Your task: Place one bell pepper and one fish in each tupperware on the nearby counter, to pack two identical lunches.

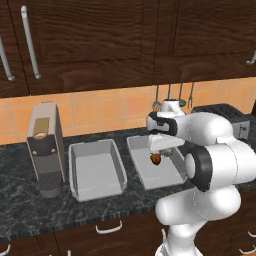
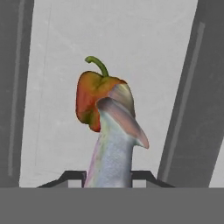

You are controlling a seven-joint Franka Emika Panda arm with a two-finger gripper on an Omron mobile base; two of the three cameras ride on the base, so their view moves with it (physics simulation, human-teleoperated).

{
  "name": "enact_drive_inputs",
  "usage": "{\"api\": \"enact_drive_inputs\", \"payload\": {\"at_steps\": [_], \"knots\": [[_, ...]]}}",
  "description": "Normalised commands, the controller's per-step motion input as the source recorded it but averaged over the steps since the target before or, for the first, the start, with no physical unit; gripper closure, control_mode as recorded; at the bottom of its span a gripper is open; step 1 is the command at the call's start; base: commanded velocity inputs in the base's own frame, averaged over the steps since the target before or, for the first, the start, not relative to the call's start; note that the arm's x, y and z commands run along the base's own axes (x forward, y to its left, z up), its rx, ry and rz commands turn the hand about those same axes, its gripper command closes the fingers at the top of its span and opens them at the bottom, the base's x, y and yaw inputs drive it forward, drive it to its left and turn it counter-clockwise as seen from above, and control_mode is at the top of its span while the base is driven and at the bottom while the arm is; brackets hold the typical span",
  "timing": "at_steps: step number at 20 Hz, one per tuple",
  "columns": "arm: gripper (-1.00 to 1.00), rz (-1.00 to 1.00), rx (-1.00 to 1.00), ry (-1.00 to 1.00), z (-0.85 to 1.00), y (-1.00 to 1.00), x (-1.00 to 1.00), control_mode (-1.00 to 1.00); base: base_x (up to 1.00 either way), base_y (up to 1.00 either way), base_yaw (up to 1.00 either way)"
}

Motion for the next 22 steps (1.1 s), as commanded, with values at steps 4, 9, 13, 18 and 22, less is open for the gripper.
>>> {"api": "enact_drive_inputs", "payload": {"at_steps": [4, 9, 13, 18, 22], "knots": [[1.0, 0.0, 0.0, 0.0, -0.26, -0.3, 0.17, -1.0, 0.0, 0.0, 0.0], [1.0, -0.02, -0.01, -0.03, -0.31, 0.16, 0.33, -1.0, 0.0, 0.0, 0.0], [1.0, -0.05, -0.02, -0.06, -0.51, 0.26, 0.16, -1.0, 0.0, 0.0, 0.0], [1.0, -0.03, -0.01, -0.06, -0.16, 0.21, 0.07, -1.0, 0.0, 0.0, 0.0], [1.0, 0.0, 0.0, -0.04, 0.0, -0.16, -0.16, -1.0, 0.0, 0.0, 0.0]]}}
